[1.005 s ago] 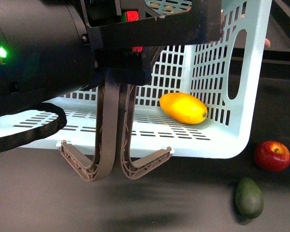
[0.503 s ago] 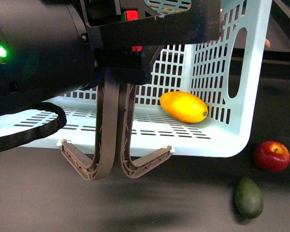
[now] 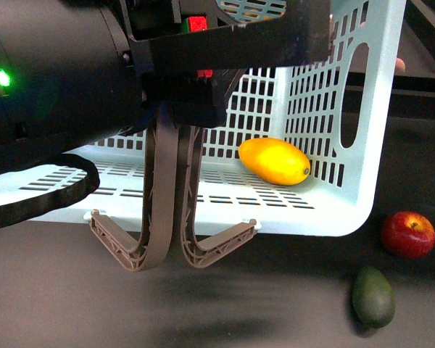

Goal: Pick mango with right arm and hold basket with left

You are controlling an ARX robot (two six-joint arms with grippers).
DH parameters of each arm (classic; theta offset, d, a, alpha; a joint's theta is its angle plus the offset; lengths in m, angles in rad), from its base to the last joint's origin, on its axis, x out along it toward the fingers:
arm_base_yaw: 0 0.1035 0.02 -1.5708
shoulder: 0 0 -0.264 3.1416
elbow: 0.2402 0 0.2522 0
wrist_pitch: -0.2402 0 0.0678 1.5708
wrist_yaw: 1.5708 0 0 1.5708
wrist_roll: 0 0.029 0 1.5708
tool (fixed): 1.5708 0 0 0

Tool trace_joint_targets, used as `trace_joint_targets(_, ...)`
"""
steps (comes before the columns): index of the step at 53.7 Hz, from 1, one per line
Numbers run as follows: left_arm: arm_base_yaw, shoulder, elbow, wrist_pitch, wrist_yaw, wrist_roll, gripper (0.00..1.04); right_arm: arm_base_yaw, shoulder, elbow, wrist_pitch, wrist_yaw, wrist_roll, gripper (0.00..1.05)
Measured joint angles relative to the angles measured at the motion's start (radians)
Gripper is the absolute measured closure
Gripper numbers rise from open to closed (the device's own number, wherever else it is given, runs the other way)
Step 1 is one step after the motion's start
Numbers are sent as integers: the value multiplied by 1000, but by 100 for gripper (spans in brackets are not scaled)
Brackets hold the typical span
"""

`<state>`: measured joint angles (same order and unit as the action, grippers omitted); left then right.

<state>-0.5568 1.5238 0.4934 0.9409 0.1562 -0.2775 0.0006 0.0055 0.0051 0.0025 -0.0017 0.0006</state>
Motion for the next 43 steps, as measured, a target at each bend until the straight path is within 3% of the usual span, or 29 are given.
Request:
trace_joint_targets(22,0,0,0,0,-5,3,97,0,0,0,0,0,0,36)
trace_joint_targets(26,-15,22,20,-32,-186,104,97,0,0,0,0,0,0,20)
trace_joint_targets(32,-18,94,79,-32,-353,150,97,0,-1,0,0,0,0,6)
trace_joint_targets(37,9,158,155,-48,-514,97,97,0,-1,0,0,0,0,8)
trace_joint_targets(43,92,195,254,-143,-631,-105,97,0,-1,0,0,0,0,8)
